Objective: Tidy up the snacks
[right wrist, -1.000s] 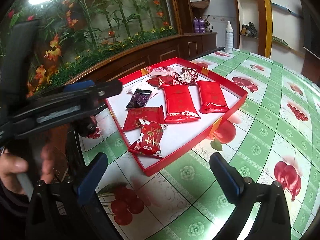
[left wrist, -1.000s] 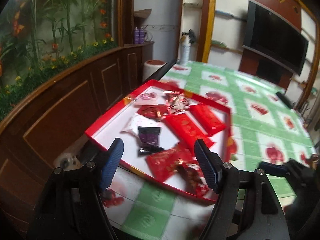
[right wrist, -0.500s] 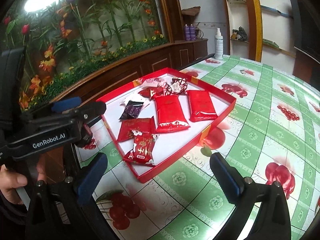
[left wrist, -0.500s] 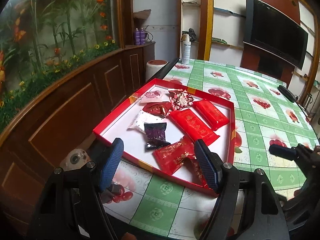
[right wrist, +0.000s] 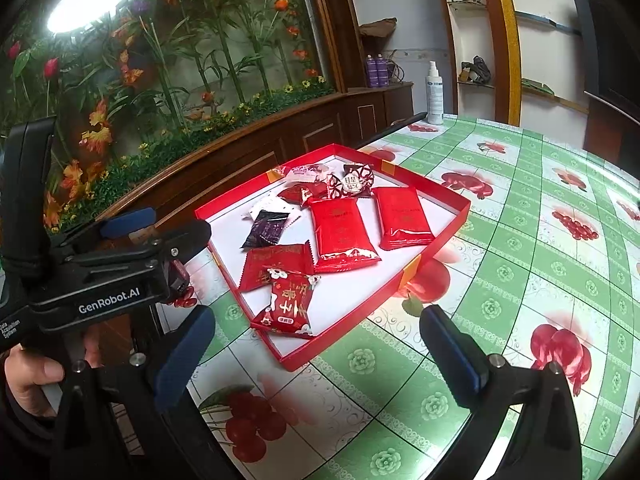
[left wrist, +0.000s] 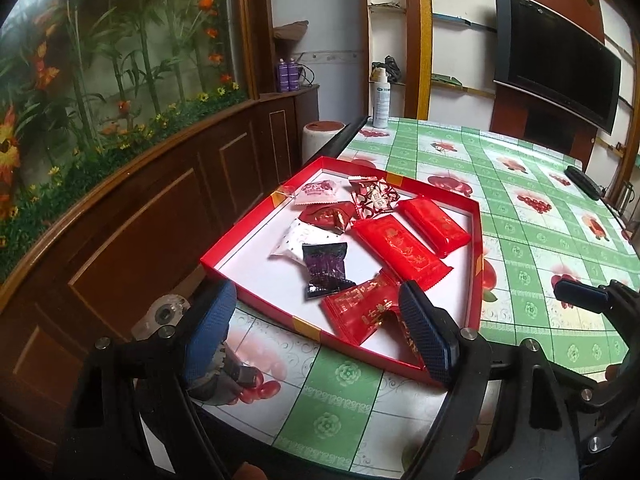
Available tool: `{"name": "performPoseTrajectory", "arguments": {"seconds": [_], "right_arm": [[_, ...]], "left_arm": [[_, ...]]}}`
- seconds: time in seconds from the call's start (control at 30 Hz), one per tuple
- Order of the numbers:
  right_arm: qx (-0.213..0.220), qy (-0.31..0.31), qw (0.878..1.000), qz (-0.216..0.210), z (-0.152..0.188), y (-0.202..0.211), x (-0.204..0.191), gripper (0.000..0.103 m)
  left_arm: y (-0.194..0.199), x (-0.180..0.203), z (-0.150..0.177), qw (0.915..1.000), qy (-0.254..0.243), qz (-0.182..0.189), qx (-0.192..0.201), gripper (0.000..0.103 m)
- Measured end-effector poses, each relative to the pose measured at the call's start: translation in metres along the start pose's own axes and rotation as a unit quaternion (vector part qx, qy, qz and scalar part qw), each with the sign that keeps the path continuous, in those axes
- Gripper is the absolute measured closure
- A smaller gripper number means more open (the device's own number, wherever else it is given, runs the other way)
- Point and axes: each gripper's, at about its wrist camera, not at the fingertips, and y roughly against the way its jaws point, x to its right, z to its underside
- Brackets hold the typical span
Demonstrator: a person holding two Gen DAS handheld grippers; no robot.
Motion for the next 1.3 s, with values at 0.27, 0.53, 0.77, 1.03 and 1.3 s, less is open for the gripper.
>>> {"name": "performPoseTrajectory", "arguments": {"seconds": [0.27,0.53,0.77,1.03,1.3], "right_arm": [[0.006,0.004,1.000,0.009,0.002,0.008,-0.001,0.000],[0.009,0.005,1.000,0.011,0.002,0.011,-0.003,0.000],[0.018,0.005,1.000,0.011,0.002,0.017,-0.004,0.000],[0.018,-0.001,1.000,0.018,0.003,0.017,-0.003,0.000],[0.013,-0.015,1.000,0.023,0.006,0.016,0.001,0.000]], "left_arm": [[0.009,-0.007,0.001,0.9997,0.023,0.001,0.005,0.019],[0.010,0.000,0.001,0.9999,0.009,0.009,-0.006,0.019],[0.012,-0.001,0.000,0.9990,0.023,0.030,-0.021,0.019],[0.014,-0.014,-0.001,0.9961,0.068,0.051,-0.023,0.019],[0.010,-0.003,0.001,0.9973,0.050,0.046,-0.027,0.019]]}}
